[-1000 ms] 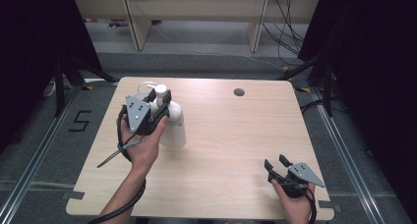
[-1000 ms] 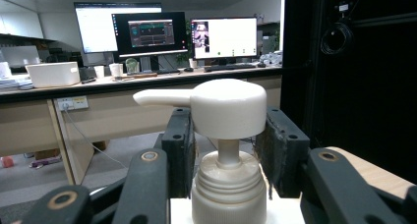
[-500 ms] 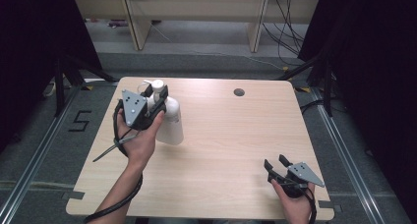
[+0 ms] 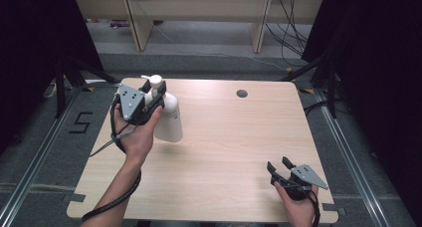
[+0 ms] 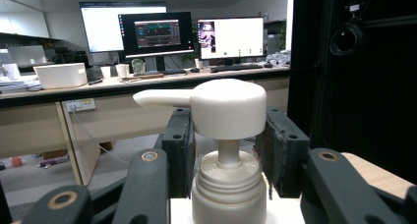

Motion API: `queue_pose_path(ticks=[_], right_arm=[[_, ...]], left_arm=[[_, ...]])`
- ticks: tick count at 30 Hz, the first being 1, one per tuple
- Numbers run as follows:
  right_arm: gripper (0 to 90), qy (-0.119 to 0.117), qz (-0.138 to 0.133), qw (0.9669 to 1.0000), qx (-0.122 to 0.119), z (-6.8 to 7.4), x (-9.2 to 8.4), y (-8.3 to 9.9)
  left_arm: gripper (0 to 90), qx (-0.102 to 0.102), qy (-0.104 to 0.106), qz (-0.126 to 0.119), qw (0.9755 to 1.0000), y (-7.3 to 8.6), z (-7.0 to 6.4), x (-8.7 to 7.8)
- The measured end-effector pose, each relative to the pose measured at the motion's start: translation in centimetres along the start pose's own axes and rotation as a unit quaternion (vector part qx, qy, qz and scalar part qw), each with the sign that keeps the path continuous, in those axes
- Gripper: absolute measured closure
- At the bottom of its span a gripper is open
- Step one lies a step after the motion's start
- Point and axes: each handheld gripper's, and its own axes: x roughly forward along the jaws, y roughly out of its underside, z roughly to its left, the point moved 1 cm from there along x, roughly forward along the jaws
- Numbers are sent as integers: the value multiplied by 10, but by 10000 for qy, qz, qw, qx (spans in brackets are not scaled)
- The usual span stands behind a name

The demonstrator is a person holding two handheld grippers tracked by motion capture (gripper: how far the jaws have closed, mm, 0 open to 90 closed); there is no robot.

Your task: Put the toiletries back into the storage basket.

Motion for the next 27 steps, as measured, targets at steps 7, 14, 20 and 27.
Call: queue_pose_path(ticks=[7,14,20,27], right_arm=[[385,5,15,10000,1,0,0,0],[384,-11,26,10000,41,0,-1,0],[384,-6,13,10000,11,0,0,0],[384,-43,-8,9999,-112,-2,0,-1]], left_arm=[[596,40,-15,-10,10000,-5,3,3],[596,38,-70,-16,10000,-10,8,7],[596,29,-103,-29,9999,-13,11,9],[596,35,-125,-42,9999,-16,13,11]])
